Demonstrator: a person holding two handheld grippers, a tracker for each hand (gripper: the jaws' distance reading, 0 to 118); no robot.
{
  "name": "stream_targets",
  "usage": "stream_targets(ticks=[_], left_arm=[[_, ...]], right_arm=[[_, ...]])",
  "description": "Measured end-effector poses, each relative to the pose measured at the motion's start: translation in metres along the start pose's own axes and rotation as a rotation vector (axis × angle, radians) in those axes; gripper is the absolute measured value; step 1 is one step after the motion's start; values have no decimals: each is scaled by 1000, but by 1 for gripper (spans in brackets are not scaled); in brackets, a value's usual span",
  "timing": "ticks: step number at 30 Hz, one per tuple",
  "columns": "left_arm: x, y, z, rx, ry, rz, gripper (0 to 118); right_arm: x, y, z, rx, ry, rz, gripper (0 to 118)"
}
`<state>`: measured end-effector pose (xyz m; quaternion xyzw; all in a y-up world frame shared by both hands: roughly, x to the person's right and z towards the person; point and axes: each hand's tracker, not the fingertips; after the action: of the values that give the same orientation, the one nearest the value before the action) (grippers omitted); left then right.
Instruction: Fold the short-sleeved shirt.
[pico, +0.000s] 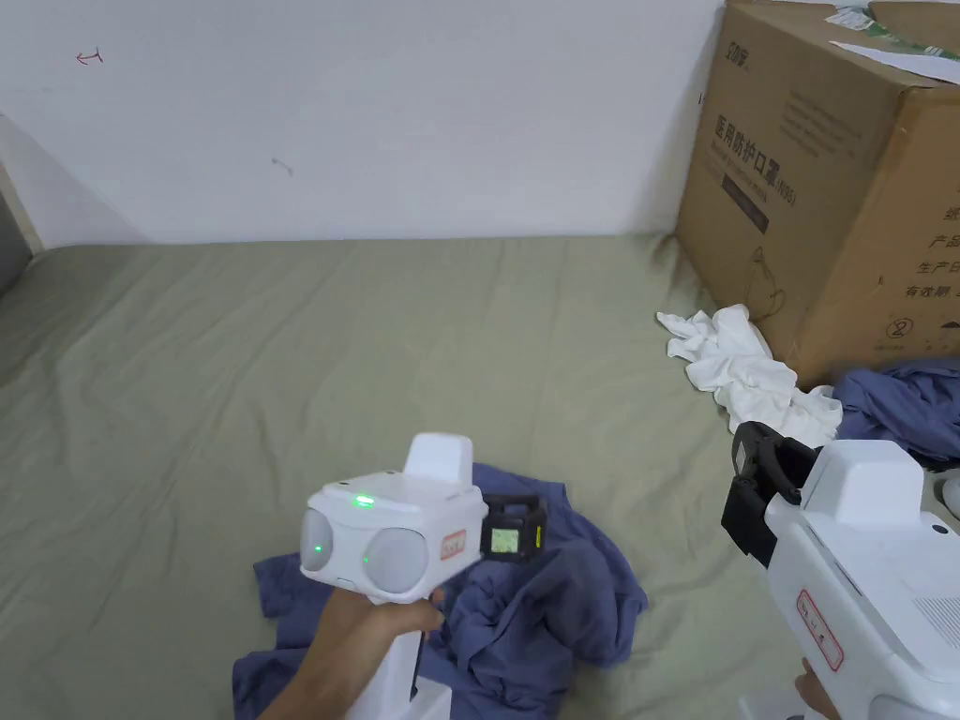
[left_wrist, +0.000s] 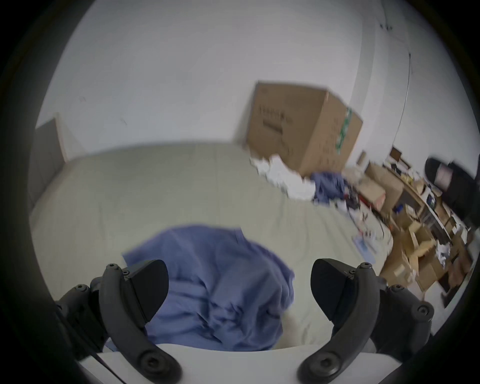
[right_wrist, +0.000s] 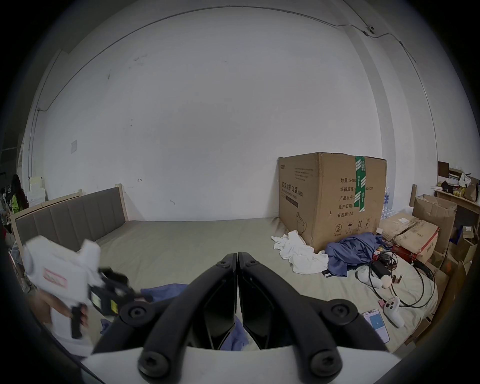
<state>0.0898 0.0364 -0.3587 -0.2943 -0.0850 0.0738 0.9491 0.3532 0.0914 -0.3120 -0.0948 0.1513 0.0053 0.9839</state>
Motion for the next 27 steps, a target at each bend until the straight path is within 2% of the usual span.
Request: stream_targets(ticks=[5,8,11,14,18,20,22,27], left_arm=[[-19,20,51,232,111,-36,114],[-28,18,71,359,241,-117,113],[-39,14,85,434,350,-131,113],[-53,5,96,503,435,-128,106],[-65,-7,107,541,461,-125,84],[-71,-11,109,536,465,-122,46],[-77,-12,111,523,448,-96,0],[-85,-10,109,503,461,-52,0]], right_arm=[[-4,4,0,16,9,3,1],[-6,7,1,30,10,4,1],[-7,9,2,42,12,5,1],[-8,11,3,55,11,5,1],[-7,12,4,67,10,8,1],[-13,3,-4,69,12,8,1],[-16,-1,-7,70,13,8,1],[-24,5,-5,70,20,12,1]])
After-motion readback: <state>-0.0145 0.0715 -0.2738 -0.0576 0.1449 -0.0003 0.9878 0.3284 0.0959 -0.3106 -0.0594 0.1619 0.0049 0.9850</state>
